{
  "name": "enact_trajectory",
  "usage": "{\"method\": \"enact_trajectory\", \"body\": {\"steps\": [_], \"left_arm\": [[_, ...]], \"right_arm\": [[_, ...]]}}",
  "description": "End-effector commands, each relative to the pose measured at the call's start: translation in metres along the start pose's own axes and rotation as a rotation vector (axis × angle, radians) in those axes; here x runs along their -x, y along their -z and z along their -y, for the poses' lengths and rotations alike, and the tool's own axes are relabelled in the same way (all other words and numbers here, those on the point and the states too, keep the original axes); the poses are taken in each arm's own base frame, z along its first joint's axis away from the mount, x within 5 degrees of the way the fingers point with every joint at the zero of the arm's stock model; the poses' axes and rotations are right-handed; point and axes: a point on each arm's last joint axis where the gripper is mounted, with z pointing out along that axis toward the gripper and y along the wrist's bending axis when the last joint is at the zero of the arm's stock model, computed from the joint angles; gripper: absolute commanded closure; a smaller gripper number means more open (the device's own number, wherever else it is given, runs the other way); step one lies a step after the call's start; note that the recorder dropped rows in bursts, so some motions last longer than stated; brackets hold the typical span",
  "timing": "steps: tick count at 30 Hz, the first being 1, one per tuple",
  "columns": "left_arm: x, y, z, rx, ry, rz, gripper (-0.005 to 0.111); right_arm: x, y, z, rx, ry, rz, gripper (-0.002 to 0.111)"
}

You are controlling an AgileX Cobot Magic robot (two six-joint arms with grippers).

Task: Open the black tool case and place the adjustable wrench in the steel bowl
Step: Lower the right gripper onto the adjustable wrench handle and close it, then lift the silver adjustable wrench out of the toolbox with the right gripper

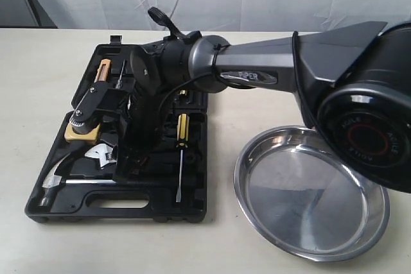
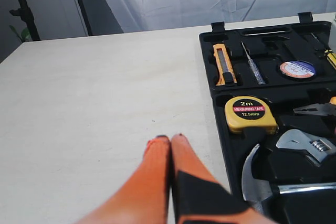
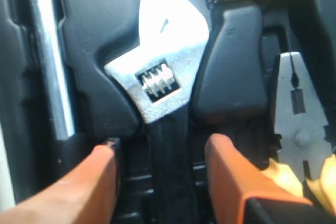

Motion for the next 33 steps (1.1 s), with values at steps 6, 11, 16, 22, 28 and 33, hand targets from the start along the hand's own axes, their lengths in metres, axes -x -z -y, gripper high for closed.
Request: {"method": "enact_trajectory", "body": {"steps": [6, 11, 16, 22, 28, 33], "left_arm": [[0.002, 0.000, 0.000, 0.001, 0.002, 0.014, 0.107], [0.002, 0.000, 0.000, 0.001, 0.002, 0.014, 0.107], [0.002, 0.000, 0.000, 0.001, 0.002, 0.014, 0.107], [0.002, 0.000, 0.000, 0.001, 0.002, 0.014, 0.107], [0.002, 0.000, 0.000, 0.001, 0.002, 0.014, 0.107], [0.002, 0.000, 0.000, 0.001, 0.002, 0.014, 0.107]], "right_arm": [[-0.022, -0.034, 0.001, 0.027, 0.040, -0.142, 0.069], [-0.026, -0.034, 0.002, 0.021, 0.068, -0.185, 0.083], [-0.029, -0.033, 0.002, 0.012, 0.059, -0.217, 0.072], [-0.029, -0.033, 0.002, 0.011, 0.057, -0.218, 0.090], [-0.027, -0.029, 0.002, 0.006, 0.040, -0.210, 0.108], [-0.016, -0.005, 0.004, -0.031, 0.044, -0.148, 0.108]]}}
